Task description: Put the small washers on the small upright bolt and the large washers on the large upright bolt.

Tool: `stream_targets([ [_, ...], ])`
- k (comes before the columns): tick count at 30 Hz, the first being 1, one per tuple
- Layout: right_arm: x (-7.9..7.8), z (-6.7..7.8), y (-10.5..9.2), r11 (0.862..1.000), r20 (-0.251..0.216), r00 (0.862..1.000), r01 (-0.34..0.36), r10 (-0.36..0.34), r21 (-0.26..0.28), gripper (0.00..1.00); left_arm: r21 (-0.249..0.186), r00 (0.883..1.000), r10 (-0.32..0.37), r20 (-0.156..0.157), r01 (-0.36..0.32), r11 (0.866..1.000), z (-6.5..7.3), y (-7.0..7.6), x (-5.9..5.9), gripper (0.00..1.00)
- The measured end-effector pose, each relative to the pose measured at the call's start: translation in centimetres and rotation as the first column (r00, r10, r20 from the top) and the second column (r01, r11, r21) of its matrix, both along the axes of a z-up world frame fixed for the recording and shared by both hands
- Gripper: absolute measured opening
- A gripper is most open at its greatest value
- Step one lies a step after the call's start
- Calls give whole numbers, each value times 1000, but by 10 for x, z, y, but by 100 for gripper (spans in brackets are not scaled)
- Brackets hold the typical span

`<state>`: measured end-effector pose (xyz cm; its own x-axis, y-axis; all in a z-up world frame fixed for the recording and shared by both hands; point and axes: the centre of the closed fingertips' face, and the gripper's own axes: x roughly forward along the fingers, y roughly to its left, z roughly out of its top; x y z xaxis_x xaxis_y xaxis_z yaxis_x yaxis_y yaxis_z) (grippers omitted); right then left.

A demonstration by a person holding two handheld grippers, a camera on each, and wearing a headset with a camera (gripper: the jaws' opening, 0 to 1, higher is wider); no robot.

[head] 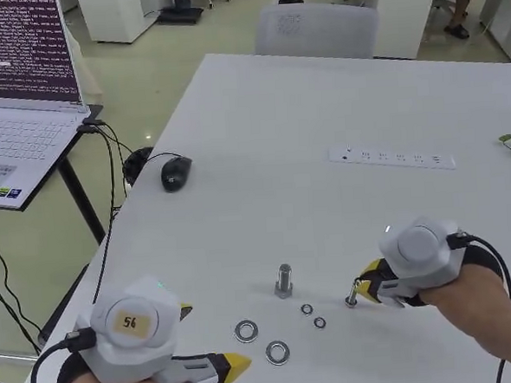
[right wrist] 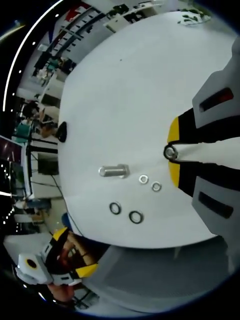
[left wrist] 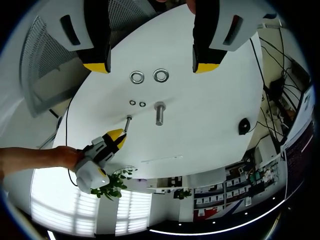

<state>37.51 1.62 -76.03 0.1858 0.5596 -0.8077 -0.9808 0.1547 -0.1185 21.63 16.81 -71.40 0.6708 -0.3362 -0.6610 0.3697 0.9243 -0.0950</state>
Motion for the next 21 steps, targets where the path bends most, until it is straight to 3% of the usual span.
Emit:
stream_targets([
  [21,1,-7,2,998,-6,1000,-25,25,-52,14,0,1000,0,0,0,1000,0,0,1,66],
])
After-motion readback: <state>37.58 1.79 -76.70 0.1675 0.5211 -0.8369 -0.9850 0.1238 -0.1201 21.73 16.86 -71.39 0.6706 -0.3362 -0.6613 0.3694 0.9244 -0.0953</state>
